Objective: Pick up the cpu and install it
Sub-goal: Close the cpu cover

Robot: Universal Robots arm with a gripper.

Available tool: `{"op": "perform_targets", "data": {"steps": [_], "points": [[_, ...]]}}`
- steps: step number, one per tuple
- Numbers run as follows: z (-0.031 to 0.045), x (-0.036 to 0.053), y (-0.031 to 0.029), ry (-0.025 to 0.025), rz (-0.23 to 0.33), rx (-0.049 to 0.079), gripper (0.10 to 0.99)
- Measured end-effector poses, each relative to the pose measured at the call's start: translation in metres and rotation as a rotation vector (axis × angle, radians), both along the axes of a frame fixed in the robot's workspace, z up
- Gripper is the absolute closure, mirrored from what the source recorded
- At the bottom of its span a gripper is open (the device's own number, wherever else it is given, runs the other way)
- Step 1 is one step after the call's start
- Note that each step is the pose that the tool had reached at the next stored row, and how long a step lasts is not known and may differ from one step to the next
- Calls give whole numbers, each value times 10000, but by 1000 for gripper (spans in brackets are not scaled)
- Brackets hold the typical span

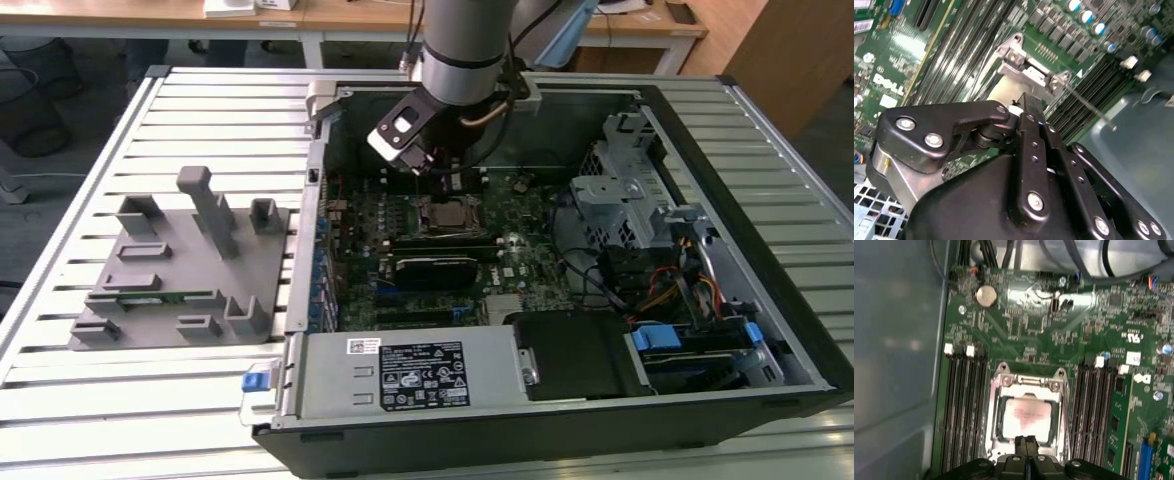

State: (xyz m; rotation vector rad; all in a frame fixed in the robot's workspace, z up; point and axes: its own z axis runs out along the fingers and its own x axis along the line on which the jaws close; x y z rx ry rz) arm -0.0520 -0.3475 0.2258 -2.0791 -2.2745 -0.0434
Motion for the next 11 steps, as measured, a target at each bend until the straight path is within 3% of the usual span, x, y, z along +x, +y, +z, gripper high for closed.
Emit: {"op": "perform_targets", "data": {"steps": [11], "points": [[-92,-88,0,0,1,1,980]]}}
